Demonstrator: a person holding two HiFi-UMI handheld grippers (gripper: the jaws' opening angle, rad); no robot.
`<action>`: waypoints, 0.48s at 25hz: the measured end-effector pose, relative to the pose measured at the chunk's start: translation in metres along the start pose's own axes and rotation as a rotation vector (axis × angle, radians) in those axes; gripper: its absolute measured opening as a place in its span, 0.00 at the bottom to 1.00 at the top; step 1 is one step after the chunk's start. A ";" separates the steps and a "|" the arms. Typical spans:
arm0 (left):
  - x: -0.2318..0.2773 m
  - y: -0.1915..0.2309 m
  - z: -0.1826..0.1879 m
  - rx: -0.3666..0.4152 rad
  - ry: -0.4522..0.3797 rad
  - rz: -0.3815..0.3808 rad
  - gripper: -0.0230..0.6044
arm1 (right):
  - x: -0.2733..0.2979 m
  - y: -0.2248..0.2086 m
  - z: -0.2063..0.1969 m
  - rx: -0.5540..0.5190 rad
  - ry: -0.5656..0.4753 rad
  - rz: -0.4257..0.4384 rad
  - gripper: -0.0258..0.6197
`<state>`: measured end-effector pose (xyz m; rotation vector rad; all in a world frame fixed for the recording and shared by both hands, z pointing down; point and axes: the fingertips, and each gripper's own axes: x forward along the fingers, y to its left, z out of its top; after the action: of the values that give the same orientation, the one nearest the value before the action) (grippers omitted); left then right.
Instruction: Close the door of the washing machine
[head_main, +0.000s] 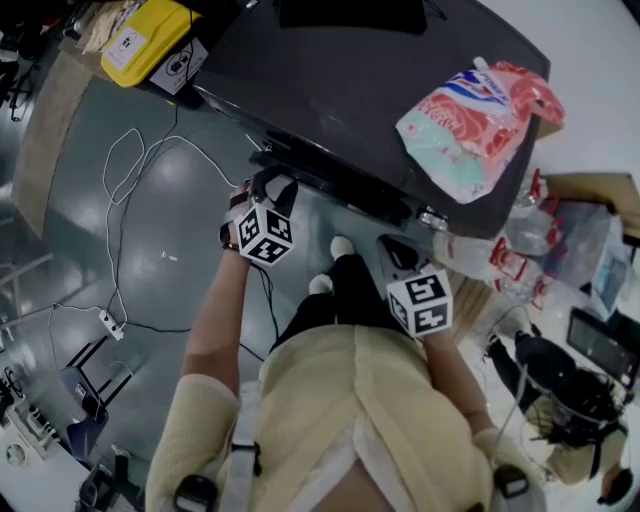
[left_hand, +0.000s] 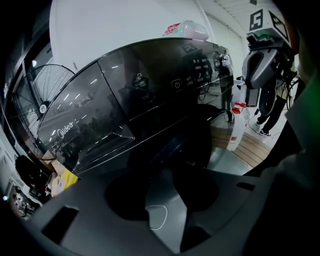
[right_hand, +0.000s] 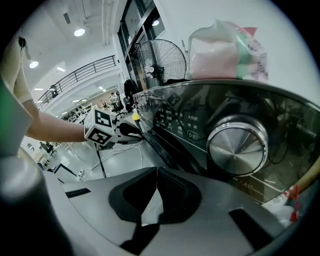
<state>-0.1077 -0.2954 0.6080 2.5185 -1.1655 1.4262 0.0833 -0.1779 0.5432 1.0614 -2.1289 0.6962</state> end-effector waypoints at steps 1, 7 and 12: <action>0.000 0.000 0.000 -0.003 0.001 0.007 0.27 | -0.001 -0.001 -0.001 0.002 -0.001 -0.004 0.05; 0.002 0.002 0.001 -0.030 0.025 0.043 0.27 | -0.007 -0.005 -0.005 0.016 -0.003 -0.021 0.05; 0.001 0.002 0.000 -0.077 0.045 0.064 0.26 | -0.011 -0.006 -0.006 0.016 -0.010 -0.032 0.05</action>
<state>-0.1083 -0.2976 0.6082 2.4063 -1.2779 1.4151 0.0952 -0.1715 0.5397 1.1076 -2.1135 0.6951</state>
